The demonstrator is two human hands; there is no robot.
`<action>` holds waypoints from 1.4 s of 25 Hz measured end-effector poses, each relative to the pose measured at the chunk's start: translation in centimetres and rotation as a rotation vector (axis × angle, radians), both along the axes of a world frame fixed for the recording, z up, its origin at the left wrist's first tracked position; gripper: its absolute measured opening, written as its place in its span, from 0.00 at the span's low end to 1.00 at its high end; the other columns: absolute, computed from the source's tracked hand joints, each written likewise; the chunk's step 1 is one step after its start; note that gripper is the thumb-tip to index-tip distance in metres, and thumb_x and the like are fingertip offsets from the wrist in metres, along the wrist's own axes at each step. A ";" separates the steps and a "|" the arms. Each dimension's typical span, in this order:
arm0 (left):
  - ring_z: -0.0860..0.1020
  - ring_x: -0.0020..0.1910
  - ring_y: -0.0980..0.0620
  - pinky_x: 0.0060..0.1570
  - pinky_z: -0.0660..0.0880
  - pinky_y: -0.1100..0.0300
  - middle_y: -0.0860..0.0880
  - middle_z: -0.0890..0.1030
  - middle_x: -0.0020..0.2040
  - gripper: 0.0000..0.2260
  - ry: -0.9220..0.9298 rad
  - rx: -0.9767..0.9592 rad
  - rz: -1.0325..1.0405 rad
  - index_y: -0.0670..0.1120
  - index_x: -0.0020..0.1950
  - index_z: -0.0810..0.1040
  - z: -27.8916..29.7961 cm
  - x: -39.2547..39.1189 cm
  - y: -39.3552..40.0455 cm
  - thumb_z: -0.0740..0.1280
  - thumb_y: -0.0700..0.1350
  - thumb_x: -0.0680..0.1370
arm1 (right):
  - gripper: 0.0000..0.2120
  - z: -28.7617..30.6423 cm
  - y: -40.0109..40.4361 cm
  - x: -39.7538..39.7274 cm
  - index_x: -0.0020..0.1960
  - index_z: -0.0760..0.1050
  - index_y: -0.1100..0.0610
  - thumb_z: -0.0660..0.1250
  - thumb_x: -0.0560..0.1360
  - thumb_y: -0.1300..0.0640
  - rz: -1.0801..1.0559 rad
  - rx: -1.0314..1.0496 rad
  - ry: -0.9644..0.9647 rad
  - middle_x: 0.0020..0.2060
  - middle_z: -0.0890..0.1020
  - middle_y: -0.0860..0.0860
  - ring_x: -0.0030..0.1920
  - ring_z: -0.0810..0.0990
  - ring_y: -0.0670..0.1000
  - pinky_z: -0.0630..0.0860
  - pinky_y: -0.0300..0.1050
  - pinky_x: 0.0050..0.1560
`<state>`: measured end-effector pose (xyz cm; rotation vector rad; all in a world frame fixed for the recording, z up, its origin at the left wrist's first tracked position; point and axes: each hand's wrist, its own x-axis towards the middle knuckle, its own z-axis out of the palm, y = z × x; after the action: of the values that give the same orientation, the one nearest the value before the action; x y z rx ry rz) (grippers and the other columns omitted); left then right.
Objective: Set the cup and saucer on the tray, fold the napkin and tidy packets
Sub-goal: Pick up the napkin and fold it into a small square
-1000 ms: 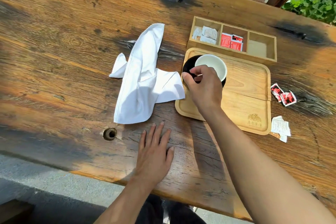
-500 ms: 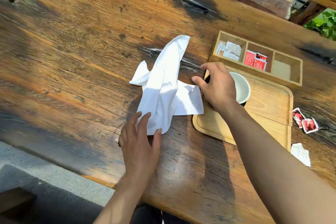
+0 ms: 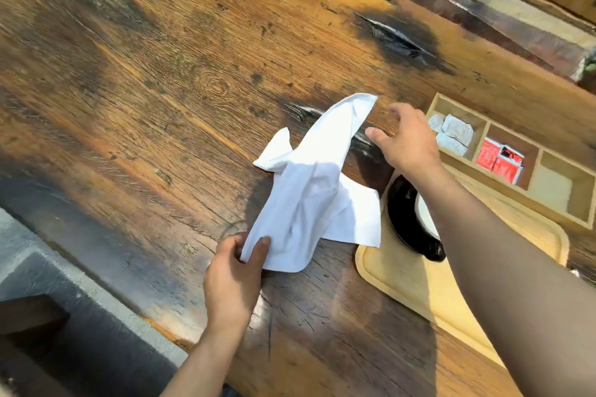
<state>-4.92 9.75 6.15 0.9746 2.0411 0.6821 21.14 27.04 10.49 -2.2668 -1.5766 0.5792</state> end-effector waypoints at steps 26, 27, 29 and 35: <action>0.82 0.33 0.48 0.36 0.83 0.53 0.46 0.78 0.37 0.14 -0.517 0.316 0.322 0.44 0.41 0.72 3.3 -5.2 2.9 0.70 0.53 0.72 | 0.05 1.8 0.1 2.5 0.38 0.78 0.53 0.71 0.72 0.57 -0.331 0.035 0.816 0.38 0.82 0.54 0.34 0.79 0.50 0.78 0.42 0.36; 0.81 0.36 0.47 0.40 0.83 0.49 0.43 0.77 0.39 0.14 -0.487 0.343 0.297 0.43 0.41 0.73 3.9 -5.3 3.1 0.70 0.54 0.73 | 0.05 2.5 -0.7 2.9 0.39 0.77 0.54 0.70 0.73 0.58 -0.331 0.037 0.852 0.38 0.81 0.54 0.34 0.80 0.49 0.79 0.40 0.34; 0.81 0.38 0.45 0.48 0.81 0.41 0.42 0.78 0.39 0.13 -0.399 0.387 0.242 0.43 0.41 0.74 5.1 -5.8 3.4 0.70 0.52 0.75 | 0.04 4.1 -2.4 3.7 0.41 0.76 0.57 0.68 0.75 0.61 -0.306 0.050 0.954 0.38 0.80 0.55 0.37 0.81 0.50 0.81 0.41 0.33; 0.74 0.34 0.55 0.38 0.80 0.55 0.55 0.74 0.31 0.12 -0.260 0.532 0.146 0.56 0.32 0.74 9.7 -7.1 5.2 0.70 0.56 0.73 | 0.03 9.9 -7.1 5.0 0.44 0.77 0.56 0.66 0.76 0.60 -0.356 0.266 1.111 0.41 0.81 0.53 0.42 0.83 0.49 0.83 0.46 0.43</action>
<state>-12.04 14.94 15.87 0.9654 1.7430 1.4024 26.09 19.91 20.40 -1.4698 -0.6262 1.1501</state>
